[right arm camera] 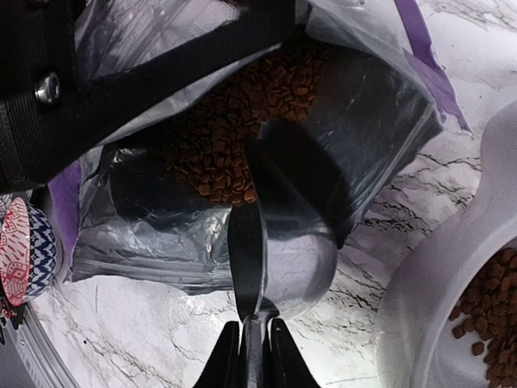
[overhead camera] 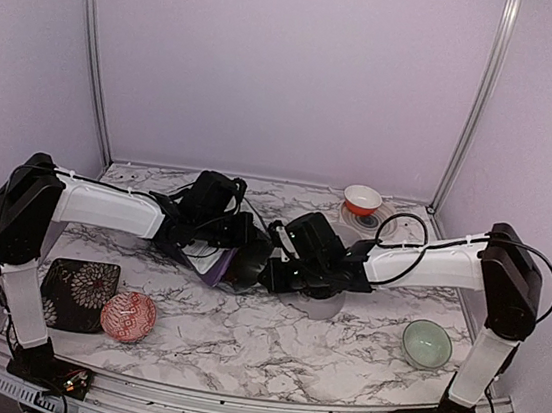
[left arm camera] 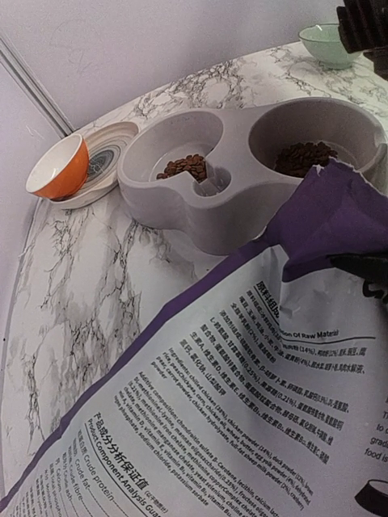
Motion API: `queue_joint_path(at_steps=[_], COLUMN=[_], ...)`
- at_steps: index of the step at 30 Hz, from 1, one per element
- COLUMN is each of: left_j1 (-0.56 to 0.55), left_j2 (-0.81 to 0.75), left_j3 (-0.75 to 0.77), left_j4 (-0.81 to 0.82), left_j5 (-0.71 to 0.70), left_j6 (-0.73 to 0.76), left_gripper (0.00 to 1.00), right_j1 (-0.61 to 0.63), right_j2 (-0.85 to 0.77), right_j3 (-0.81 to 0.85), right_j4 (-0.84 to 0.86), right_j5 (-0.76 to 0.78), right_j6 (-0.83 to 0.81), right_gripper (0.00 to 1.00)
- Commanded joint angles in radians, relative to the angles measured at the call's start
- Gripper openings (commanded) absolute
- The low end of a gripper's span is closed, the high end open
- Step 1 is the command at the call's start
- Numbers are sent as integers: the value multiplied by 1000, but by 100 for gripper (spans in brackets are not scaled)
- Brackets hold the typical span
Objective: Serve the pet food
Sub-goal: Collect the pet food from the pet food bag.
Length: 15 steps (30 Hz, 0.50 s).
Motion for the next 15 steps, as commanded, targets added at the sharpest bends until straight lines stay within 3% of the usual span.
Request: queue_joint_path(at_steps=[1, 15], left_j1=[-1, -3], left_j2=[3, 0], left_j3=[-9, -10], left_j4=[52, 50], left_j5=[34, 38], left_j6=[-3, -7], left_gripper=[0, 0], right_j1=[6, 5], right_j2=[50, 110], right_j3=[1, 11], right_j4=[-75, -54], right_j5=[-23, -15], right_j6=[40, 144], right_gripper=[0, 0])
